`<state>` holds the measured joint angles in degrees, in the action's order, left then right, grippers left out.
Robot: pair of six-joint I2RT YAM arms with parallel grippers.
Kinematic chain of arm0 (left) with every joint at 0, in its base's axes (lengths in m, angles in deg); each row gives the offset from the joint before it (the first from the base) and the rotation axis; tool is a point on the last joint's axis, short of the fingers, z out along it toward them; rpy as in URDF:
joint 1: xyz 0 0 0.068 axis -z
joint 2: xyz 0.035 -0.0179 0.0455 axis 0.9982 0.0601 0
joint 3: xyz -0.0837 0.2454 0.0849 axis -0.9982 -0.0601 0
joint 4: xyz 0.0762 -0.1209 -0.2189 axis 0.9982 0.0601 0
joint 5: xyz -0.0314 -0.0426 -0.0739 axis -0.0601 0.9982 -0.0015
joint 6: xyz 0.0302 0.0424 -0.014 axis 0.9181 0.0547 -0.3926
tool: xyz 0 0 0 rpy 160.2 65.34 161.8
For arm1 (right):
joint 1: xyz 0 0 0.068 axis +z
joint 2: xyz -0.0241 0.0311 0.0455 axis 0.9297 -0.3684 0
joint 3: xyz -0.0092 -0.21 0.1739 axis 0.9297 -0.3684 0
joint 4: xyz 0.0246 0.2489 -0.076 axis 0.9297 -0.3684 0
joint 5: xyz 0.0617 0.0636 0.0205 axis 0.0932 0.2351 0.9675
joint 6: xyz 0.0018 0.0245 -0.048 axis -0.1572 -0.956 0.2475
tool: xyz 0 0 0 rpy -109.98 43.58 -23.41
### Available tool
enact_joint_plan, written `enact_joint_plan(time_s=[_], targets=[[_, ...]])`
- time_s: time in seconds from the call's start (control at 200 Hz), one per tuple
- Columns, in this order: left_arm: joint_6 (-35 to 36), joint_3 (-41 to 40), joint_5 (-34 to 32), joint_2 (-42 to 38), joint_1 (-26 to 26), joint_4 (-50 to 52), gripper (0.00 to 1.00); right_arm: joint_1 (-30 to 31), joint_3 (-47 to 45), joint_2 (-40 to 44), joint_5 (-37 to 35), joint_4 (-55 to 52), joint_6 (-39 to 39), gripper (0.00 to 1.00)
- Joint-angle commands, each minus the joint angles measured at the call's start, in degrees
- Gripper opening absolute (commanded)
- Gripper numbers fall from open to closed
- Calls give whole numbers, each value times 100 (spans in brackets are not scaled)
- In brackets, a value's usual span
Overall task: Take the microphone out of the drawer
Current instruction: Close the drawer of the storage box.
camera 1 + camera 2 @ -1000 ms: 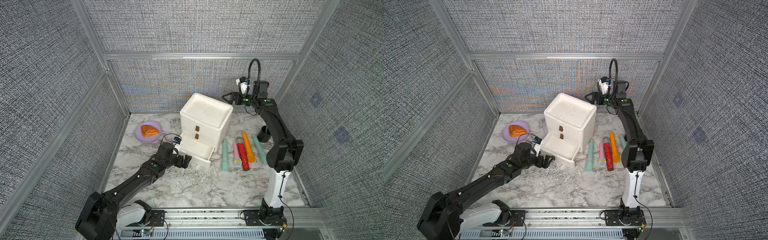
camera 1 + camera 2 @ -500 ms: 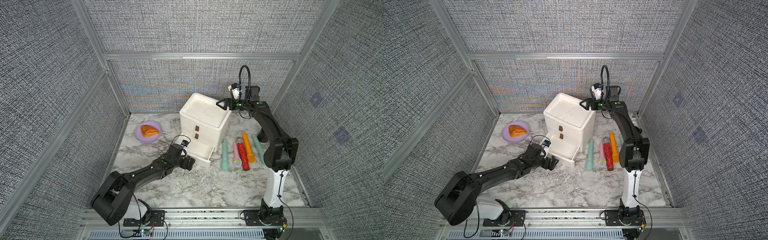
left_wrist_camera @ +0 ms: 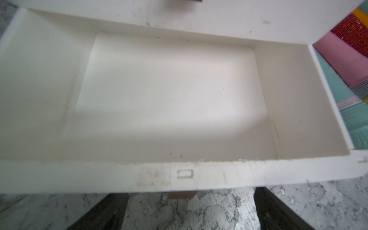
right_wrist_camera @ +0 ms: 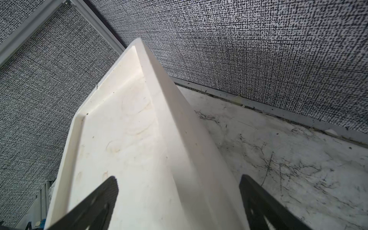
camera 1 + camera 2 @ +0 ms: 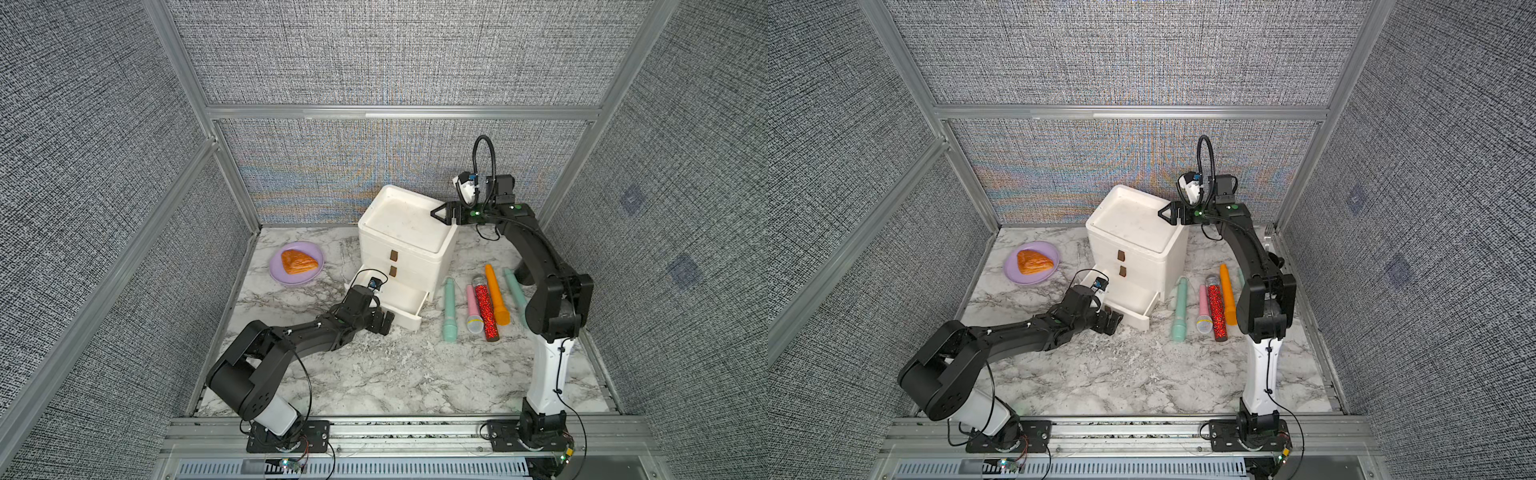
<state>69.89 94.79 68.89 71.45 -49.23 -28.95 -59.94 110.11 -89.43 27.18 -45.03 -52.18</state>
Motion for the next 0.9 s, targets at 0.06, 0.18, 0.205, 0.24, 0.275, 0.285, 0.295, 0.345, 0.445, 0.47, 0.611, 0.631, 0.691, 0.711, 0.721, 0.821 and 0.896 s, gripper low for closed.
enact_joint_plan(time_s=[0.06,0.18,0.205,0.24,0.275,0.285,0.295,0.345,0.445,0.47,0.611,0.631,0.691,0.711,0.721,0.821,0.896], targets=[[-23,417,-46,458,-6,-713,100,34,37,-68,74,-194,179,98],[-46,705,61,774,-6,-837,100,43,34,-83,91,-295,231,98],[-53,761,66,841,-1,-866,100,54,34,-83,84,-317,244,98],[-67,825,64,917,-5,-907,100,59,28,-79,99,-340,266,98],[-72,879,70,997,-6,-958,100,62,14,-77,96,-367,279,98],[-69,897,79,1020,-6,-968,100,68,14,-84,100,-374,280,98],[-69,919,70,1041,-6,-980,100,67,19,-79,101,-384,292,98],[-77,998,56,1134,-5,-1022,100,61,0,-72,101,-409,304,98],[-73,1126,35,1267,-1,-1112,100,62,-46,-68,101,-428,312,98],[-69,1148,35,1285,-5,-1144,100,67,-52,-61,101,-431,307,98],[-87,1180,20,1392,-5,-1352,100,72,-163,6,136,-423,321,98],[-94,1184,15,1414,-6,-1392,100,70,-186,22,140,-413,322,98],[-134,1206,43,1489,-4,-1511,100,83,-271,73,149,-372,314,98],[-142,1223,52,1517,-4,-1542,100,87,-305,87,146,-351,313,98],[-151,1233,61,1530,-1,-1558,100,85,-325,98,152,-345,313,98],[-204,1337,119,1642,3,-1667,100,90,-462,169,165,-247,278,98],[-225,1360,124,1712,4,-1790,100,90,-485,178,196,-256,276,98]])
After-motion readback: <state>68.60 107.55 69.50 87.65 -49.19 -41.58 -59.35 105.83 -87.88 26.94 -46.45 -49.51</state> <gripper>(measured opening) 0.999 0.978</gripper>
